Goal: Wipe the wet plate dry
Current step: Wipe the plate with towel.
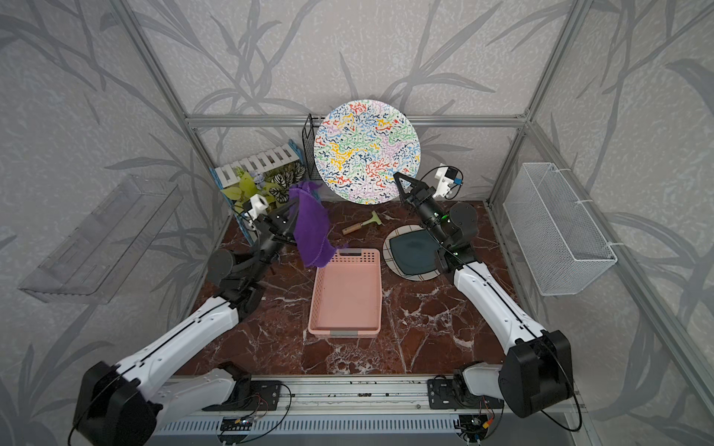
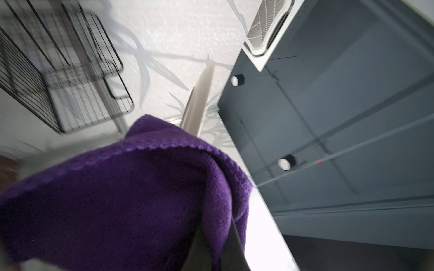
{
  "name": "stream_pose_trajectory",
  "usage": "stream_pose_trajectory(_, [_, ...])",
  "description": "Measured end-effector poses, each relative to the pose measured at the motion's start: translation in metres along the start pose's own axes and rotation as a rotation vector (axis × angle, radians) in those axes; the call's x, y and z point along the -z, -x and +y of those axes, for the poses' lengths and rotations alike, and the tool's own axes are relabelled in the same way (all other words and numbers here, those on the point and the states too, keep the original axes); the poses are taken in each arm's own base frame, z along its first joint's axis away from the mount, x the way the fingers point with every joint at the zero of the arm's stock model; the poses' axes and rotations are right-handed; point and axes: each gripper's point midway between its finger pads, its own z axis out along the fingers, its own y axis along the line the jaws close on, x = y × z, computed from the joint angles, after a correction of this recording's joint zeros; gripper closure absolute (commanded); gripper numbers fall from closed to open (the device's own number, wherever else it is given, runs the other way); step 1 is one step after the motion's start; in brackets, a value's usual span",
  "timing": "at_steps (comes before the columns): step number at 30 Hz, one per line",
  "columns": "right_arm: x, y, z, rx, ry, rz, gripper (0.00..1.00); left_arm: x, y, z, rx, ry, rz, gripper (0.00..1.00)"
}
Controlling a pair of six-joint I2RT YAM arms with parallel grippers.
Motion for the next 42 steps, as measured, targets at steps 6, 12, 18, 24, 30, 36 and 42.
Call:
stream_pose_trajectory(6, [0.004, -0.054, 0.002, 0.099, -0.072, 0.152, 1.00, -0.016, 0.007, 0.002, -0.457, 0.219, 0.042, 1.00])
stream_pose_trajectory(12, [0.001, -0.082, -0.013, 0.175, -0.145, 0.237, 1.00, -0.022, 0.005, 0.086, -0.581, 0.461, 0.157, 1.00])
stream_pose_trajectory(18, [0.004, -0.112, -0.024, 0.206, -0.161, 0.332, 1.00, -0.006, 0.062, 0.096, -0.647, 0.602, 0.080, 1.00])
stream_pose_trajectory(24, [0.010, -0.166, -0.010, 0.217, -0.115, 0.473, 1.00, -0.051, 0.032, 0.056, -0.740, 0.423, 0.256, 1.00])
stream_pose_trajectory(30, [0.006, -0.136, -0.022, 0.174, -0.156, 0.399, 1.00, -0.055, -0.096, 0.080, -0.718, 0.274, 0.615, 1.00])
stream_pose_trajectory(36, [0.011, -0.076, -0.047, 0.116, -0.215, 0.241, 1.00, -0.015, -0.061, 0.118, -0.675, 0.415, 0.559, 1.00])
stream_pose_trajectory(42, [0.009, -0.122, -0.033, 0.159, -0.192, 0.333, 1.00, -0.019, -0.005, 0.106, -0.668, 0.457, 0.422, 1.00])
